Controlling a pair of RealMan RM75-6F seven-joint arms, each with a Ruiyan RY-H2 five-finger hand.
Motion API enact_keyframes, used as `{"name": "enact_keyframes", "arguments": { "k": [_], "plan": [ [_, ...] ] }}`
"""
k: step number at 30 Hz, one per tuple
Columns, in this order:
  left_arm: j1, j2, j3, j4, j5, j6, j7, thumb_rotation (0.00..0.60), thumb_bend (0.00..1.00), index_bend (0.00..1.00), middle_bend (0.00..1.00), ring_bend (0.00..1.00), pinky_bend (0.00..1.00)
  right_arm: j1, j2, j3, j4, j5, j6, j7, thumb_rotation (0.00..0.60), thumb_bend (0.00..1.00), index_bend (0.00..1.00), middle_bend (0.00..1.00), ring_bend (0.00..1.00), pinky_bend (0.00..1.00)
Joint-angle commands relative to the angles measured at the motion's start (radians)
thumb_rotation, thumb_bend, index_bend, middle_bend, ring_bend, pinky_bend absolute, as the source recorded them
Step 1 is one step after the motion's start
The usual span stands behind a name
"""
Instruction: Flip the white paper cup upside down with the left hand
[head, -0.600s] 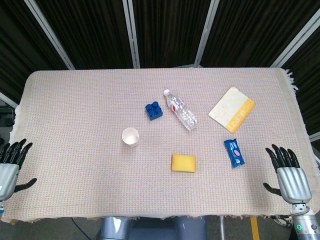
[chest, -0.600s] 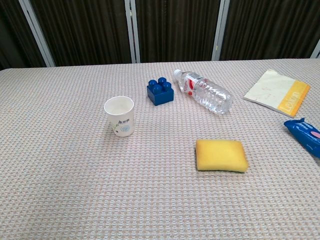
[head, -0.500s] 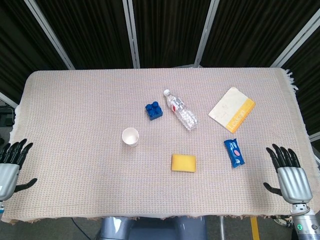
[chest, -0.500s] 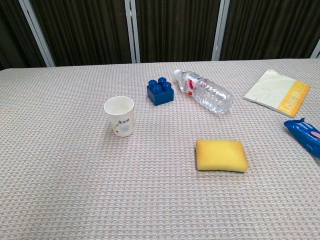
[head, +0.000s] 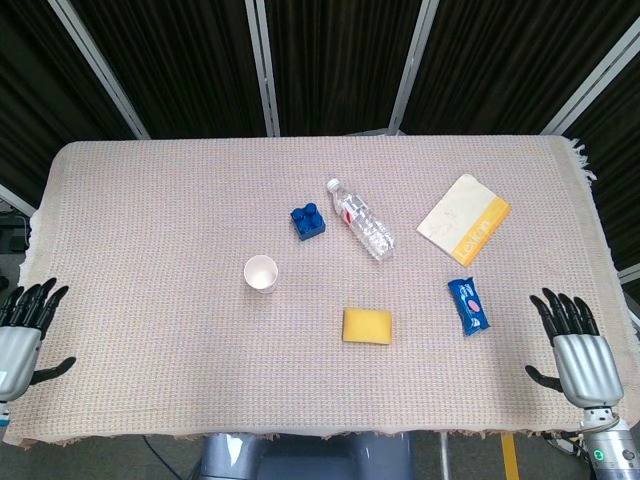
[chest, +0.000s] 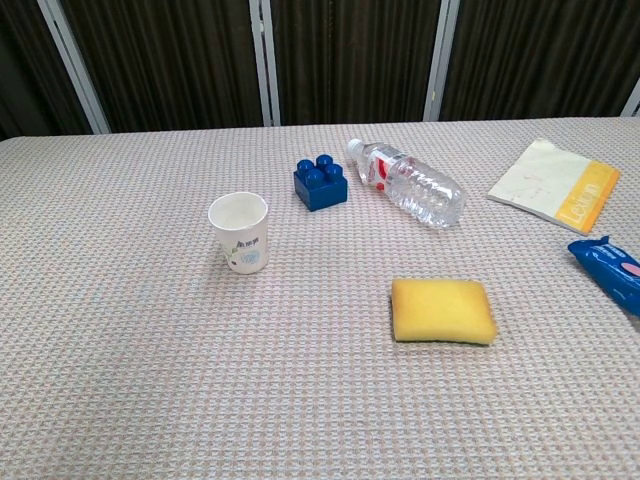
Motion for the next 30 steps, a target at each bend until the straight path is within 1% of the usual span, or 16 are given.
{"name": "enact_keyframes", "arguments": {
  "k": [1,6,9,11,13,17,19,21,23,26,30],
  "plan": [
    [-0.002,-0.002,0.001,-0.001,-0.001,-0.004,0.003,0.6,0.05,0.0,0.0,0.0,0.0,-0.001,0.002,0.001,-0.002,0.002,0.001,0.003,0.6,0.04,0.06,0.0,0.0,0.0],
    [-0.008,0.0,-0.005,-0.014,-0.003,-0.006,0.002,0.6,0.05,0.0,0.0,0.0,0.0,-0.005,0.007,-0.001,-0.005,-0.004,0.007,0.012,0.6,0.04,0.06,0.0,0.0,0.0],
    [-0.025,0.004,-0.02,-0.039,-0.019,-0.026,0.002,0.6,0.05,0.01,0.0,0.0,0.0,-0.005,0.009,-0.002,-0.009,-0.004,0.005,0.016,0.6,0.04,0.06,0.0,0.0,0.0],
    [-0.063,0.007,-0.047,-0.068,-0.047,-0.074,0.01,0.6,0.05,0.06,0.0,0.0,0.0,-0.005,0.01,-0.003,-0.013,-0.009,0.006,0.018,0.6,0.04,0.06,0.0,0.0,0.0],
    [-0.084,0.011,-0.062,-0.086,-0.071,-0.106,0.025,0.6,0.05,0.1,0.0,0.0,0.0,-0.005,0.011,-0.002,-0.015,-0.011,0.008,0.019,0.6,0.04,0.06,0.0,0.0,0.0],
    [-0.169,0.01,-0.119,-0.147,-0.177,-0.23,0.085,0.6,0.05,0.14,0.0,0.0,0.0,-0.004,0.015,-0.003,-0.02,-0.021,0.011,0.031,0.6,0.04,0.06,0.0,0.0,0.0],
    [-0.226,0.0,-0.15,-0.176,-0.257,-0.316,0.124,0.6,0.05,0.15,0.0,0.0,0.0,-0.003,0.017,-0.002,-0.018,-0.021,0.009,0.039,0.6,0.04,0.06,0.0,0.0,0.0],
    [-0.267,-0.011,-0.169,-0.192,-0.322,-0.375,0.156,0.6,0.05,0.17,0.0,0.0,0.0,-0.001,0.019,-0.002,-0.018,-0.019,0.005,0.047,0.6,0.04,0.06,0.0,0.0,0.0],
    [-0.315,-0.027,-0.189,-0.21,-0.403,-0.429,0.212,0.6,0.05,0.22,0.0,0.0,0.0,0.0,0.022,-0.002,-0.018,-0.017,0.001,0.057,0.6,0.04,0.06,0.0,0.0,0.0],
    [-0.372,-0.061,-0.209,-0.226,-0.485,-0.456,0.298,0.6,0.05,0.25,0.0,0.0,0.0,0.001,0.024,-0.002,-0.017,-0.017,-0.003,0.068,0.6,0.04,0.06,0.0,0.0,0.0],
    [-0.457,-0.14,-0.238,-0.232,-0.572,-0.442,0.414,0.6,0.05,0.24,0.0,0.0,0.0,0.002,0.03,0.0,-0.016,-0.014,-0.005,0.087,0.6,0.04,0.06,0.0,0.0,0.0]
  ]
}}
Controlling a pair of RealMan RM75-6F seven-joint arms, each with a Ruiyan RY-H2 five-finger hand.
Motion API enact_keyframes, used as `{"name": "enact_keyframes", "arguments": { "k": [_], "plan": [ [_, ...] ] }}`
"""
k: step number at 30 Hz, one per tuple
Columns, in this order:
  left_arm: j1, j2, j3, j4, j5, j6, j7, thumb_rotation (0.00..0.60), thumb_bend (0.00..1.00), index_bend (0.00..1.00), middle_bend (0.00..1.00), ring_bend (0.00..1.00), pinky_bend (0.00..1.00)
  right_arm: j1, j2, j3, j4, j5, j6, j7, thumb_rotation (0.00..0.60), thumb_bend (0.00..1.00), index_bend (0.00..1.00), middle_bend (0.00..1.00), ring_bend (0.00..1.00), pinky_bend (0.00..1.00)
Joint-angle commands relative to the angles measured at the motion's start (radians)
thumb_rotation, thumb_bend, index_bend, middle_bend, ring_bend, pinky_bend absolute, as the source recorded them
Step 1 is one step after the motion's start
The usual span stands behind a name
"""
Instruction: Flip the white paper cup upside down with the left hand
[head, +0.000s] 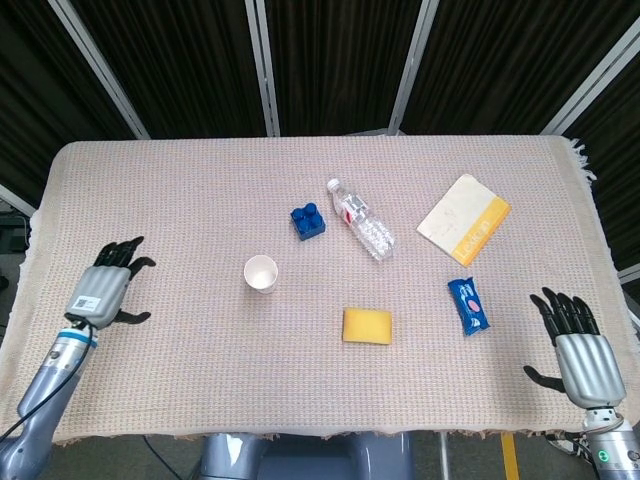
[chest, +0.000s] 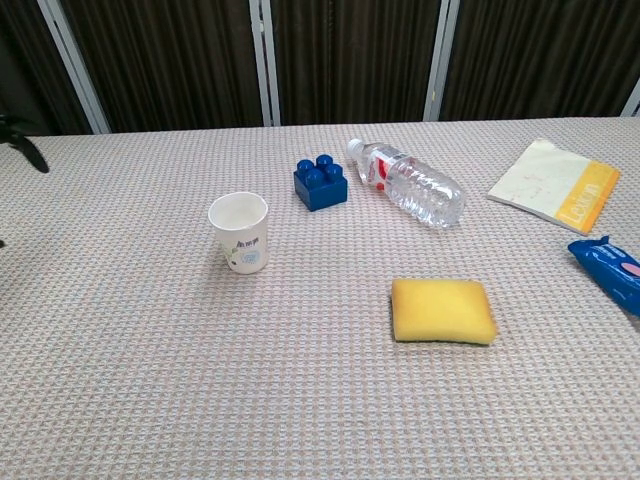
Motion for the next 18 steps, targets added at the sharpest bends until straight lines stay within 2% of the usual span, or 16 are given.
{"name": "enact_keyframes", "arguments": {
  "k": [1,8,14,18],
  "plan": [
    [-0.104,-0.094,-0.047,-0.019,-0.106,-0.01,0.12,0.6,0.05,0.23,0.0,0.0,0.0,0.0,0.005,0.001,0.0,0.003,-0.002,0.013,0.6,0.04,0.06,0.0,0.0,0.0],
    [-0.221,-0.191,-0.072,0.018,-0.247,-0.014,0.236,0.6,0.05,0.15,0.0,0.0,0.0,-0.002,0.018,0.003,-0.001,0.007,-0.002,0.047,0.6,0.04,0.06,0.0,0.0,0.0],
    [-0.299,-0.247,-0.081,0.047,-0.342,-0.022,0.28,0.6,0.05,0.15,0.0,0.0,0.0,-0.001,0.025,0.006,0.0,0.013,-0.005,0.071,0.6,0.04,0.06,0.0,0.0,0.0],
    [-0.35,-0.294,-0.088,0.084,-0.386,-0.033,0.309,0.6,0.11,0.15,0.0,0.0,0.0,0.0,0.031,0.008,-0.001,0.016,-0.007,0.09,0.6,0.04,0.06,0.0,0.0,0.0]
  ]
}}
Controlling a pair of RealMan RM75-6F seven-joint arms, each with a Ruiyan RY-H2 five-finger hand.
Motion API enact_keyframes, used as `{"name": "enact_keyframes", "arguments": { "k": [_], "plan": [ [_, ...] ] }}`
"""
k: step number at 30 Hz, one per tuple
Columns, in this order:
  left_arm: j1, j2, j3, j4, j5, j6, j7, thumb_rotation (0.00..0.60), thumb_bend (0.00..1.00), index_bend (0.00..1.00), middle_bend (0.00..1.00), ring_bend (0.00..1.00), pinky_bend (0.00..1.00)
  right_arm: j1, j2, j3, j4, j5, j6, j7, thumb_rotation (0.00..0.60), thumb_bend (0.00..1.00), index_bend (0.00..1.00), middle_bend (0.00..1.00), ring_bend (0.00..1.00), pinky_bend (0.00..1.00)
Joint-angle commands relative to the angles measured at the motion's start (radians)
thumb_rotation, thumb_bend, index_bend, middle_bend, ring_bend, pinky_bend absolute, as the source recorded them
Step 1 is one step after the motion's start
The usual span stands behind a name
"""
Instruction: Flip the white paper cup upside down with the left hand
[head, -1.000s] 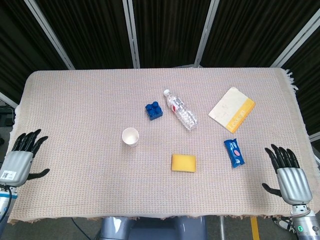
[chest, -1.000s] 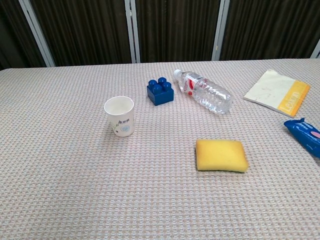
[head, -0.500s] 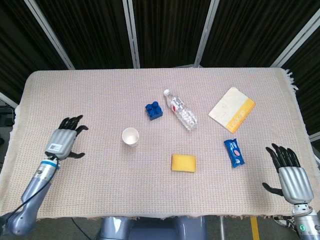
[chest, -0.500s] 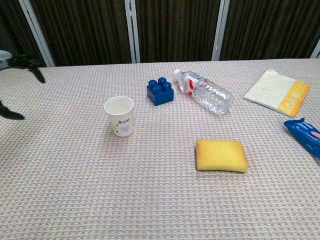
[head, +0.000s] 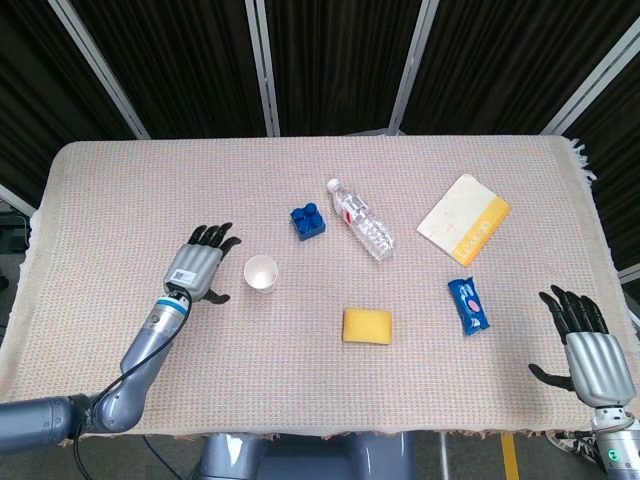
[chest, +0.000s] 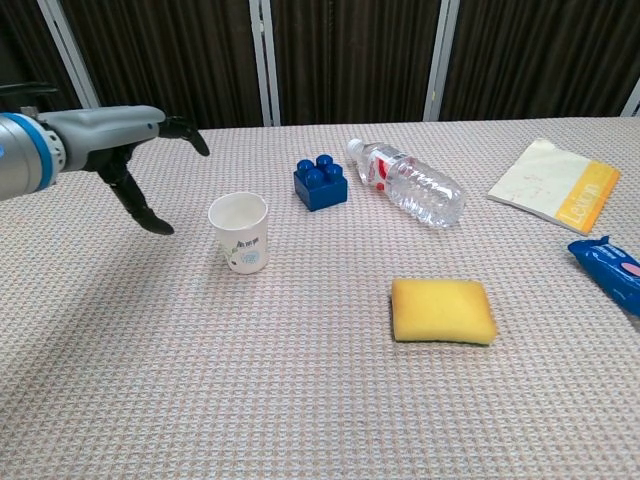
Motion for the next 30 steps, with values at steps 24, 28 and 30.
{"name": "enact_keyframes", "arguments": {
  "k": [24,28,30],
  "plan": [
    [-0.196,-0.19,0.021,0.178,-0.235,0.016,0.095,0.6,0.13,0.33,0.0,0.0,0.0,-0.003,0.026,0.012,0.006,0.005,0.008,0.08,0.6,0.04,0.06,0.0,0.0,0.0],
    [-0.19,-0.202,0.033,0.189,-0.207,0.027,0.061,0.6,0.14,0.36,0.0,0.0,0.0,-0.003,0.028,0.012,0.007,0.005,0.009,0.085,0.6,0.04,0.06,0.0,0.0,0.0],
    [-0.164,-0.199,0.009,0.154,-0.183,0.034,-0.02,0.6,0.14,0.36,0.0,0.0,0.0,-0.004,0.027,0.012,0.007,0.003,0.01,0.084,0.6,0.04,0.06,0.0,0.0,0.0]
  ]
}}
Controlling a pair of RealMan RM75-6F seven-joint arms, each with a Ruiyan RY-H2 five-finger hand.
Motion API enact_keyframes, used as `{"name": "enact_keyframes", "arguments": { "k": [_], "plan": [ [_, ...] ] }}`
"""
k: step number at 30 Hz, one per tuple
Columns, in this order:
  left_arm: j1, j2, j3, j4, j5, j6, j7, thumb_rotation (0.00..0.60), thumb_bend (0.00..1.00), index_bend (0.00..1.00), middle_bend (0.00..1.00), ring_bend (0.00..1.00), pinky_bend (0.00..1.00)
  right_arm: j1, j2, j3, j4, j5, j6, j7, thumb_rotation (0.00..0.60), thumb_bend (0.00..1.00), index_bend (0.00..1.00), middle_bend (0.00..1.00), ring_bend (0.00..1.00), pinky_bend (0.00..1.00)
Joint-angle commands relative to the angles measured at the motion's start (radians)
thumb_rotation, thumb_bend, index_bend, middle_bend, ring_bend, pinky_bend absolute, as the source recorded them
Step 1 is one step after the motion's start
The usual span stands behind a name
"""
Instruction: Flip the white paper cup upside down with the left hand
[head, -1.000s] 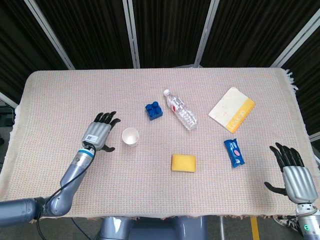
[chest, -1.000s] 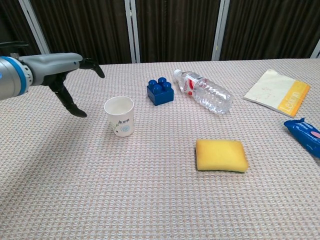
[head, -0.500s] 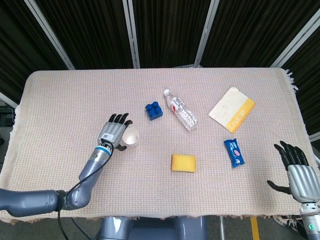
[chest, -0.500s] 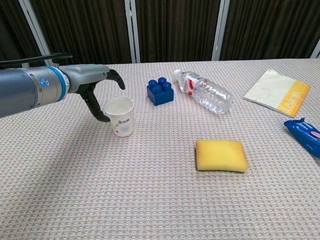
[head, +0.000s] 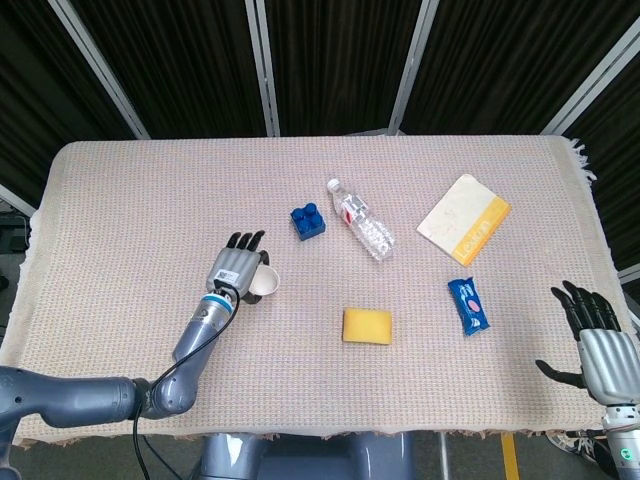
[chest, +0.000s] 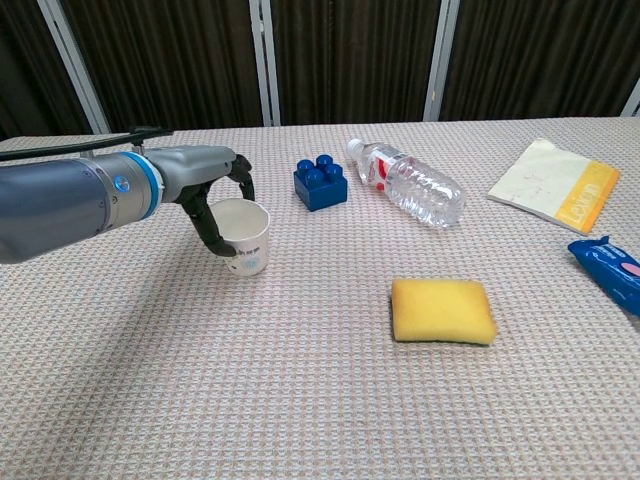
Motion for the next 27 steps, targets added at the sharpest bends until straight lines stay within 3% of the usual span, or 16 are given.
{"name": "enact_keyframes", "arguments": {
  "k": [1,7,15,21,23,27],
  "plan": [
    [0.045,0.005,-0.027,-0.05,0.055,0.016,-0.127,0.6,0.14,0.37,0.0,0.0,0.0,0.0,-0.001,-0.001,0.0,-0.001,-0.001,-0.001,0.6,0.04,0.06,0.0,0.0,0.0],
    [0.144,0.013,-0.039,-0.112,0.164,0.021,-0.369,0.6,0.14,0.37,0.0,0.0,0.0,0.0,-0.004,-0.003,-0.001,-0.006,0.0,-0.007,0.6,0.04,0.06,0.0,0.0,0.0],
    [0.242,0.04,-0.03,-0.123,0.183,-0.078,-0.617,0.6,0.14,0.38,0.0,0.0,0.0,0.002,-0.006,-0.007,-0.006,-0.012,-0.004,-0.021,0.6,0.04,0.06,0.0,0.0,0.0],
    [0.282,0.05,0.01,-0.049,0.226,-0.141,-0.702,0.6,0.14,0.39,0.0,0.0,0.0,0.005,-0.007,-0.007,-0.008,-0.015,-0.006,-0.025,0.6,0.04,0.06,0.0,0.0,0.0],
    [0.288,0.073,0.043,-0.021,0.224,-0.166,-0.689,0.6,0.14,0.39,0.0,0.0,0.0,0.006,-0.01,-0.009,-0.006,-0.018,-0.007,-0.028,0.6,0.04,0.06,0.0,0.0,0.0],
    [0.289,0.118,0.059,-0.024,0.22,-0.179,-0.668,0.6,0.14,0.39,0.0,0.0,0.0,0.006,-0.013,-0.009,-0.005,-0.019,-0.006,-0.029,0.6,0.04,0.06,0.0,0.0,0.0]
  ]
}}
